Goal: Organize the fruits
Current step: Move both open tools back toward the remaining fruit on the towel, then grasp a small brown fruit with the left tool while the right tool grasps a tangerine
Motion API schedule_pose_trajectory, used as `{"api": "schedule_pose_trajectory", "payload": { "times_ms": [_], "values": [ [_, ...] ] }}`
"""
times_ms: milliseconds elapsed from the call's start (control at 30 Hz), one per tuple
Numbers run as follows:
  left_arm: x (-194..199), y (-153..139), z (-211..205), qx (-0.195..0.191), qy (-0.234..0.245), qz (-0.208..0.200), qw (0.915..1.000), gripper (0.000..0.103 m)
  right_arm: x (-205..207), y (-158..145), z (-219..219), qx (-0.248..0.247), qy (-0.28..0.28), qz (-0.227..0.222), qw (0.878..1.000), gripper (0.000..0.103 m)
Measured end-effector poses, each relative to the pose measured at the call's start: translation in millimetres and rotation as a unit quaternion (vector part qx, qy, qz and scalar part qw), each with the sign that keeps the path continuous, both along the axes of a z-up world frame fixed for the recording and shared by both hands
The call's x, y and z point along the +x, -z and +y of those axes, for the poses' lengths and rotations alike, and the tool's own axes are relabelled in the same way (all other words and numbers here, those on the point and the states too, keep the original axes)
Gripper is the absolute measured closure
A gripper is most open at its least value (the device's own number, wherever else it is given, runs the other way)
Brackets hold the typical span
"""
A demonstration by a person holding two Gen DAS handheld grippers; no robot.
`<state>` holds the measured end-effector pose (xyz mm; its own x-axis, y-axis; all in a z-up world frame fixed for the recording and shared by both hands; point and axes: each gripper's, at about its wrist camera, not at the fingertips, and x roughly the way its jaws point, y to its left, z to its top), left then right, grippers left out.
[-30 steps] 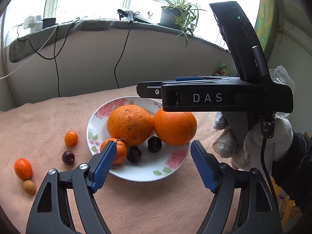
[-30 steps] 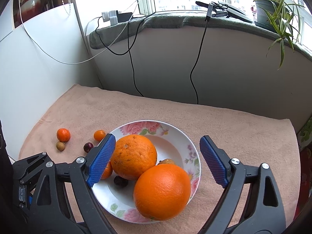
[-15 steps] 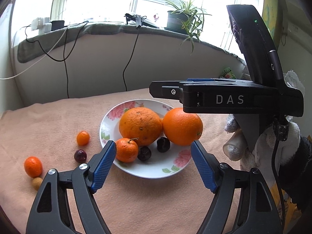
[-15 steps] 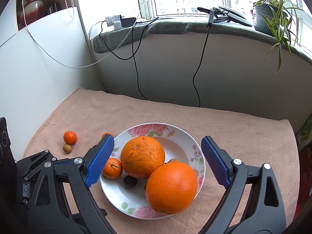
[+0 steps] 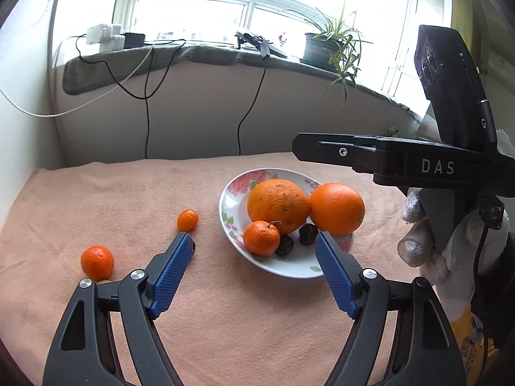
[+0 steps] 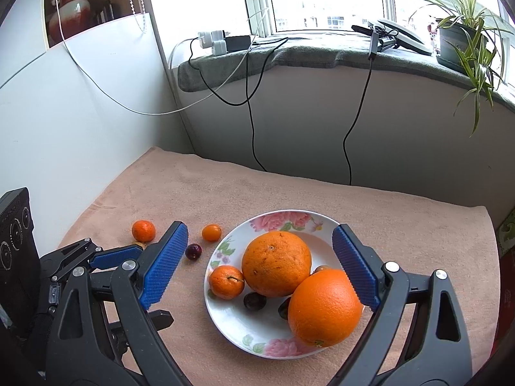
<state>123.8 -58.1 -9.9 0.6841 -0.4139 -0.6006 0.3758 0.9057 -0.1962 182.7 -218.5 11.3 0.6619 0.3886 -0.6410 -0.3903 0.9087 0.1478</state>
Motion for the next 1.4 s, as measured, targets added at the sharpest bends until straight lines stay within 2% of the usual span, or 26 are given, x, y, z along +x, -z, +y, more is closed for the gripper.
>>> {"api": "schedule_pose_trajectory", "payload": {
  "times_ms": [500, 933, 1033, 1167, 1300, 1400],
  "values": [
    [-2.4, 27.5, 93.1, -0.024, -0.094, 0.031, 0.9948, 0.024, 3.1, 5.2, 66.9, 0.008, -0.056, 0.019, 0.998, 0.010],
    [9.3, 57.7, 121.9, -0.052, -0.111, 0.072, 0.9898, 0.027, 23.3, 33.7, 127.7, 0.029, -0.108, 0.089, 0.990, 0.010],
    [14.2, 62.6, 125.2, -0.062, -0.111, 0.083, 0.9884, 0.036, 30.4, 42.2, 138.9, 0.043, -0.118, 0.115, 0.985, 0.010],
    [18.7, 67.9, 125.8, -0.068, -0.108, 0.094, 0.9874, 0.040, 39.0, 56.2, 151.2, 0.060, -0.126, 0.146, 0.979, 0.010],
    [20.8, 71.9, 126.4, -0.071, -0.107, 0.104, 0.9863, 0.049, 45.8, 70.1, 165.6, 0.067, -0.135, 0.172, 0.973, 0.011],
    [22.3, 74.0, 126.5, -0.076, -0.107, 0.110, 0.9852, 0.049, 52.0, 82.7, 175.4, 0.077, -0.140, 0.202, 0.966, 0.025]
  ]
}}
